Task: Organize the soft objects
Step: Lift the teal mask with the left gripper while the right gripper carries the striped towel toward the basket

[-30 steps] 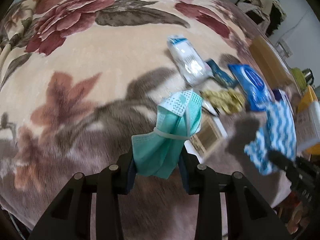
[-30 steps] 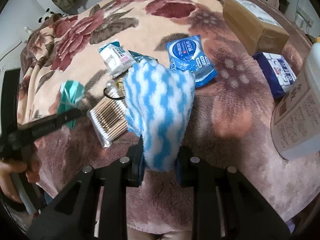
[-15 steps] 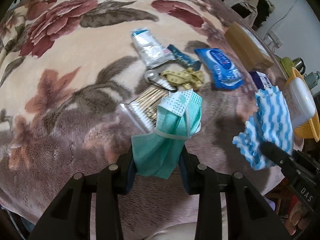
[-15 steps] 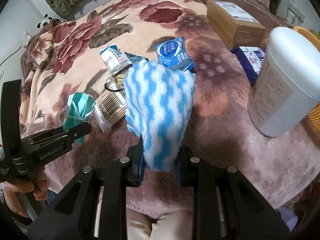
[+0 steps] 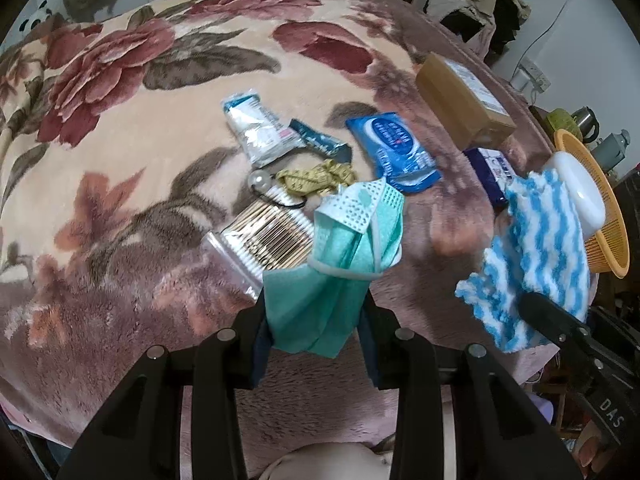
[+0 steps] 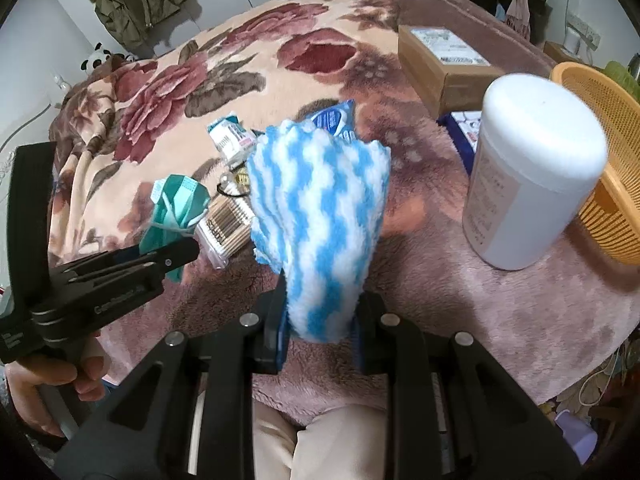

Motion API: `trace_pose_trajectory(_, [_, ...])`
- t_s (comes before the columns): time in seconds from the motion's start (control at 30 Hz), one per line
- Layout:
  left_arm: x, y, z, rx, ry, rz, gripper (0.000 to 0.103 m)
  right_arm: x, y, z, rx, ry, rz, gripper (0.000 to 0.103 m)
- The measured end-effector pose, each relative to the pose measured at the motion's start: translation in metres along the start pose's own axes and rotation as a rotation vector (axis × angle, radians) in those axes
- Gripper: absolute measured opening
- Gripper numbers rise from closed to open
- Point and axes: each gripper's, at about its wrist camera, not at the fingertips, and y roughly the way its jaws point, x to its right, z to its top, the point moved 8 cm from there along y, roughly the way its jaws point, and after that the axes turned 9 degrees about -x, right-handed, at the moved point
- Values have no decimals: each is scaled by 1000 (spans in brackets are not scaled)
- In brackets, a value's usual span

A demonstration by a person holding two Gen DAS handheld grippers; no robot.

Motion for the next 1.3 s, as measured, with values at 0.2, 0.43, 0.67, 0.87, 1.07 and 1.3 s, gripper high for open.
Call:
trace_pose_trajectory(0.2, [17,-11,9,21,21,-5,38,3,-21,8,41,-4,-2,24])
trace_pose_trajectory(0.43, [41,-25,22,50,50,-14,38,10,-43,19,84,-6,-11,24])
trace_pose_trajectory(0.67, [66,-40,38,82,86,-21,38,21,-63,30,129,0,-16,24])
trace_pose_trajectory(0.87, [89,-50,52,102,118,-29,38,31,-76,37,158,12,-27,24])
trace_pose_trajectory(1.07, [114,-58,62,117,151,-39,38,45,-89,41,184,27,-33,24])
trace_pose_trajectory(1.3, [143,-61,70,124,193,-45,38,68,-106,46,215,55,-45,24])
